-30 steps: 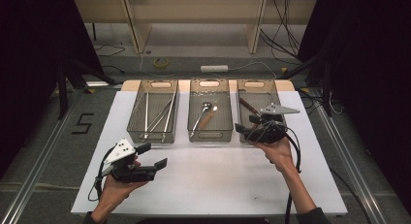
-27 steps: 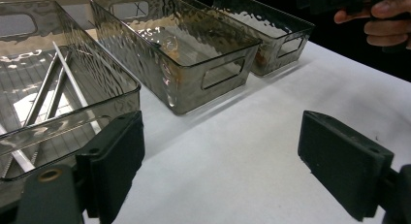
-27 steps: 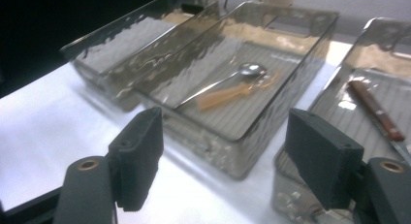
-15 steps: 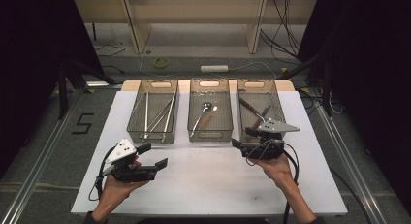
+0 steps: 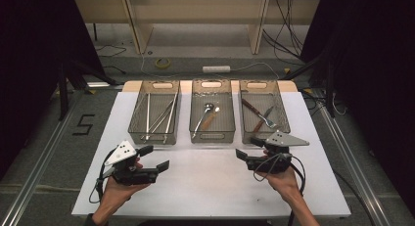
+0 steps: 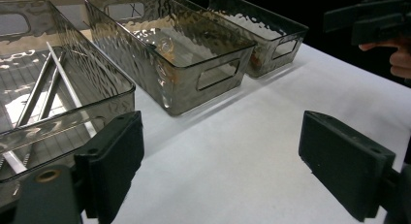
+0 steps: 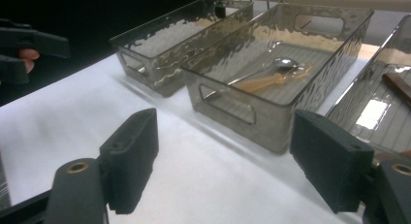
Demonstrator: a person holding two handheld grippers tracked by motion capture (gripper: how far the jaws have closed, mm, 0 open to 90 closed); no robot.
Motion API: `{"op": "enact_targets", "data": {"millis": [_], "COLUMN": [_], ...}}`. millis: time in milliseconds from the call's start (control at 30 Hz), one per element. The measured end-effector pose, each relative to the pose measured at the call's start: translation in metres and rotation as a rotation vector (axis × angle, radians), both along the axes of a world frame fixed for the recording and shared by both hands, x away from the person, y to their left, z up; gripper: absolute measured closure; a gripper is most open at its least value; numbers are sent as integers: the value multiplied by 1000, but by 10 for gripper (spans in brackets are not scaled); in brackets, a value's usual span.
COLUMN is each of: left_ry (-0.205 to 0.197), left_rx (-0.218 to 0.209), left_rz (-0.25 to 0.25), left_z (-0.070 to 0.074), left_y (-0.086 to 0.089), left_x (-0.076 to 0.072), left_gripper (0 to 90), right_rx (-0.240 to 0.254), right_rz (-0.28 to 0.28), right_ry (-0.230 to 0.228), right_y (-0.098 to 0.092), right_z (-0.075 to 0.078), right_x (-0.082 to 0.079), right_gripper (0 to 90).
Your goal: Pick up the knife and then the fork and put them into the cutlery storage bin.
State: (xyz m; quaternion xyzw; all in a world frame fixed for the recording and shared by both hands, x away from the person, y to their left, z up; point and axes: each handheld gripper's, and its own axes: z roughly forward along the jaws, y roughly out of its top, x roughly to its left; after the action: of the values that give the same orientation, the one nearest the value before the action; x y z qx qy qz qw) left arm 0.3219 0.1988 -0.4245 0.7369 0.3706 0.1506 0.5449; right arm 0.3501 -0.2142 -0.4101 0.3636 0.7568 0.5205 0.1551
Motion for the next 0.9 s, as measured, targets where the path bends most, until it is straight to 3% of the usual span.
{"op": "enact_targets", "data": {"millis": [400,467,567,633,733,900], "left_ry": [11,15,25,0,1,7], "left_rx": [-6,3,10,10,-23,3], "left_rz": [-22,-29,-37,-24,-27,-27], "left_z": [-1,-2,-3,-2,-1,-3], "left_y": [-2,-2,-4,-4,-2,-3], "left_x": [0,0,-1,-4,-6,-5], "left_gripper": [159,159,159,160,163,162], "right_rx": [12,-8,-6,1,-3,7], "right_rz": [-1,-6,-5,-7,-22,-29], "right_ry": [10,21,16,15,7,10], "right_y": [-13,-15,-17,-18,-20,-22], "right_z": [-17,-21,-21,-20,-21,-20], "right_x": [-20,-22,-25,-27,-30,-29], "right_gripper": [240,231,227,226,224,224]}}
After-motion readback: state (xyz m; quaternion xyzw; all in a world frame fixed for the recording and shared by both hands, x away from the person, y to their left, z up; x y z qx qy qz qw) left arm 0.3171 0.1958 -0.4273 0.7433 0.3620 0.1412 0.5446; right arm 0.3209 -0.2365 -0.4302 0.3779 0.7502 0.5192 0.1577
